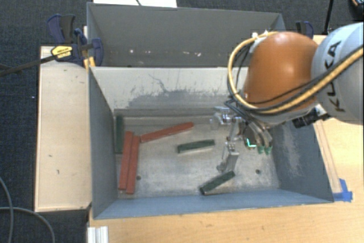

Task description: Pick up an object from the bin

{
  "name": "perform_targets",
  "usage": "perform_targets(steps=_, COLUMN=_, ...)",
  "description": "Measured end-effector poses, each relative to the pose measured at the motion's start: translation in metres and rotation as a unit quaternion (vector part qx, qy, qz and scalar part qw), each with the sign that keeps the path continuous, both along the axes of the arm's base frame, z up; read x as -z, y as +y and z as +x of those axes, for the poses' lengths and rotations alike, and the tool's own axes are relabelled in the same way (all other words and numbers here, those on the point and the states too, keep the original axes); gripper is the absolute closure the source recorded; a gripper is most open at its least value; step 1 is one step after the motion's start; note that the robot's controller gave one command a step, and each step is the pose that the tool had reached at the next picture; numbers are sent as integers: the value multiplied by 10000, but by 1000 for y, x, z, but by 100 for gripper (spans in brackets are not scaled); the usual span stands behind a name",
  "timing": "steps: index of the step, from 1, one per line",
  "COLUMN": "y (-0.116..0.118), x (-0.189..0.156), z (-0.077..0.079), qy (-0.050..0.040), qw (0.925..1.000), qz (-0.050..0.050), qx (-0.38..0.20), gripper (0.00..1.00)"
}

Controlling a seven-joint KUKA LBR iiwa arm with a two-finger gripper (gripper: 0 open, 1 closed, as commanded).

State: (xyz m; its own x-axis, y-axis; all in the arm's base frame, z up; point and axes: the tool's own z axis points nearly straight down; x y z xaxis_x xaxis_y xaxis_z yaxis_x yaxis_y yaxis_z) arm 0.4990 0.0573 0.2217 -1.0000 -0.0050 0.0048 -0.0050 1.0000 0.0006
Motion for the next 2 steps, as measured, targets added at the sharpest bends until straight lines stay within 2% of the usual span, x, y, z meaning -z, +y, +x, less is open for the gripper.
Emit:
perform_targets(steps=1, y=-17, x=143, z=-5, qy=-1, qw=9968, qz=0, qx=-804, gripper=0)
perform_targets(steps=2, y=-85, x=147, z=70, qy=-44, qw=9680, qz=-11, qx=-2510, gripper=0)
